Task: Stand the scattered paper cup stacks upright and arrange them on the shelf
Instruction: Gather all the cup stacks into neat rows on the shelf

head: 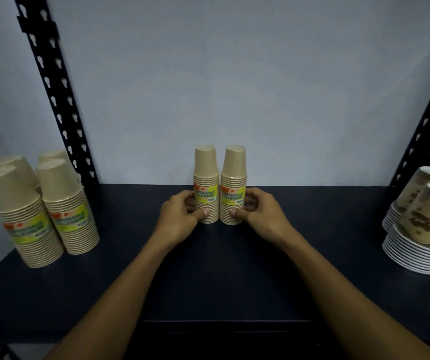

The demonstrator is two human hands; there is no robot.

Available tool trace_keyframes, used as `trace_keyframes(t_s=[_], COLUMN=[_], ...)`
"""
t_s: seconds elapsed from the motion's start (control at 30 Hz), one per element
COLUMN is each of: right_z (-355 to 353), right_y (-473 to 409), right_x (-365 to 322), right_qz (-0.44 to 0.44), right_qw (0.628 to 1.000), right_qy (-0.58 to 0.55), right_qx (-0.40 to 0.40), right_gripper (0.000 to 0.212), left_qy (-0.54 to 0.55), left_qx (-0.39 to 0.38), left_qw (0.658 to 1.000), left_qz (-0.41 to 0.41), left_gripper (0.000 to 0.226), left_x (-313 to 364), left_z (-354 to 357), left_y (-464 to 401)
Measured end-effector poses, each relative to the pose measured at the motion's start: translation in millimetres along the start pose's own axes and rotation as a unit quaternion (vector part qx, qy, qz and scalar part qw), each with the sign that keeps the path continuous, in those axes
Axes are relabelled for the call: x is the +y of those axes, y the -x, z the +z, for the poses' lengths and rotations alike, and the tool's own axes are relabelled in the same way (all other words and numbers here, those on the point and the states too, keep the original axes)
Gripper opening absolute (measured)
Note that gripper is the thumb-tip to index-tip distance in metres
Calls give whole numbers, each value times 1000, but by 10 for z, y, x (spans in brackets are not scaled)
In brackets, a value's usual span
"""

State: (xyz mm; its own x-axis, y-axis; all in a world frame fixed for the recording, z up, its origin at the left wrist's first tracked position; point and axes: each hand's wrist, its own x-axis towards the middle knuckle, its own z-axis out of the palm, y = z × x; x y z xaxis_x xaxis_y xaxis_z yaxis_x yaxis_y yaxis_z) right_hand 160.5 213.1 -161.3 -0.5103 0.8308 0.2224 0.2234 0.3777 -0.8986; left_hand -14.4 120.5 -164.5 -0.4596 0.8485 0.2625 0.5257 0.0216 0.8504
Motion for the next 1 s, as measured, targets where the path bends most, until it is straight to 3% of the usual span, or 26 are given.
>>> trace_keyframes(t_s=[0.37, 1.0], right_z=[50, 59], right_y=[-2, 57], right_x=[-61, -131], right_qz=[-1, -8], right_qw=[997, 996], right_qy=[64, 79], right_qx=[37, 28], right_gripper=[47, 49], left_qy=[-1, -38], left_qx=[3, 29], left_qw=[1000, 999], left_qz=[-12, -15], left_gripper=[47, 47], left_x=[29, 67], left_z=[0, 21], left_y=[18, 44])
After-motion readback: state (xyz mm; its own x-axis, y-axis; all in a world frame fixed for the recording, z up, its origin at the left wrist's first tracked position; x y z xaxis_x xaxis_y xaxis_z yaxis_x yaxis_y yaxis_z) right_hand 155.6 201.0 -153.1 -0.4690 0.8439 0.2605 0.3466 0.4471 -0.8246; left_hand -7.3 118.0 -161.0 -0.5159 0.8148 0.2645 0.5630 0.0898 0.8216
